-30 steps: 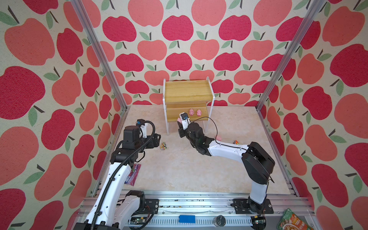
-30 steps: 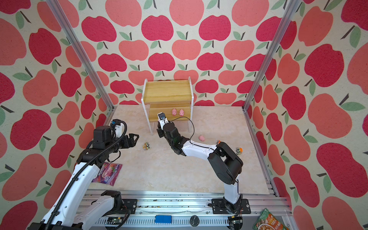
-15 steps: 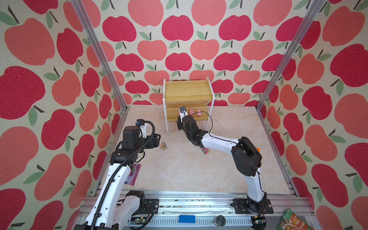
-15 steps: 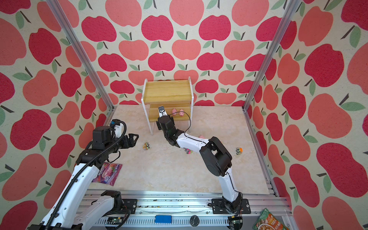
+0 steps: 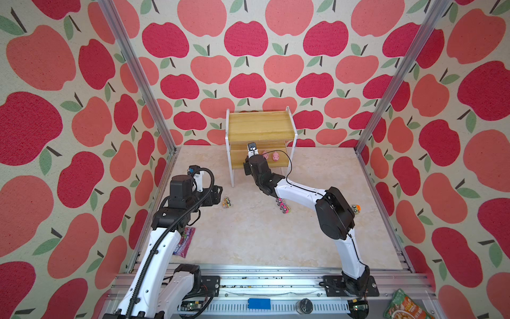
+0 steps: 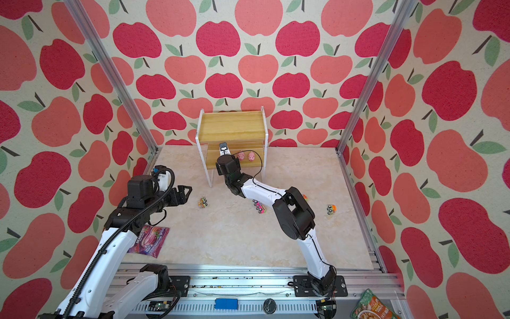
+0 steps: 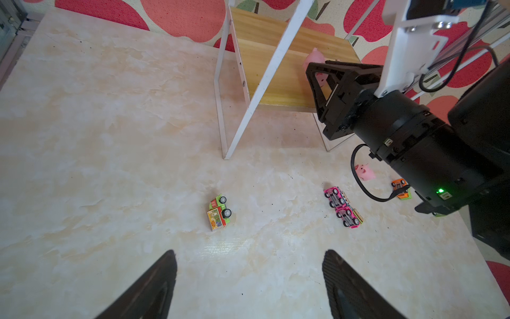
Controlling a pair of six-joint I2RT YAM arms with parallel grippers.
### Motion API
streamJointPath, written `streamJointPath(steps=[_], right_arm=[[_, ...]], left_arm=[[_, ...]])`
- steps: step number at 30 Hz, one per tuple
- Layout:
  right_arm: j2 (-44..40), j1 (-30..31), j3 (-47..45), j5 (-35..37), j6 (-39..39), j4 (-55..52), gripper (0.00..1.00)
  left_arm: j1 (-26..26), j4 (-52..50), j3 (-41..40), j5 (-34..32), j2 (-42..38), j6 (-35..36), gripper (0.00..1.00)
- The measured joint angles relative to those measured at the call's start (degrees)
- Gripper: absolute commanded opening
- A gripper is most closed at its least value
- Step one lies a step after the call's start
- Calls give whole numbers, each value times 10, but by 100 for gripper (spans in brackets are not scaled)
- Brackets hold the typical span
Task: Organize plastic toys on shelves
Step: Place the plastic toy on the shelf.
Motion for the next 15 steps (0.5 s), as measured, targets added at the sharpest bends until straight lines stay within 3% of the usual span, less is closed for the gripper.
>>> streamJointPath(steps=[12,15], right_arm=[[12,-1,19,4,4,-22,36],[12,-1,19,4,7,-24,44]], left_arm=[[0,0,0,0,0,0,85],[0,0,0,0,0,0,85]])
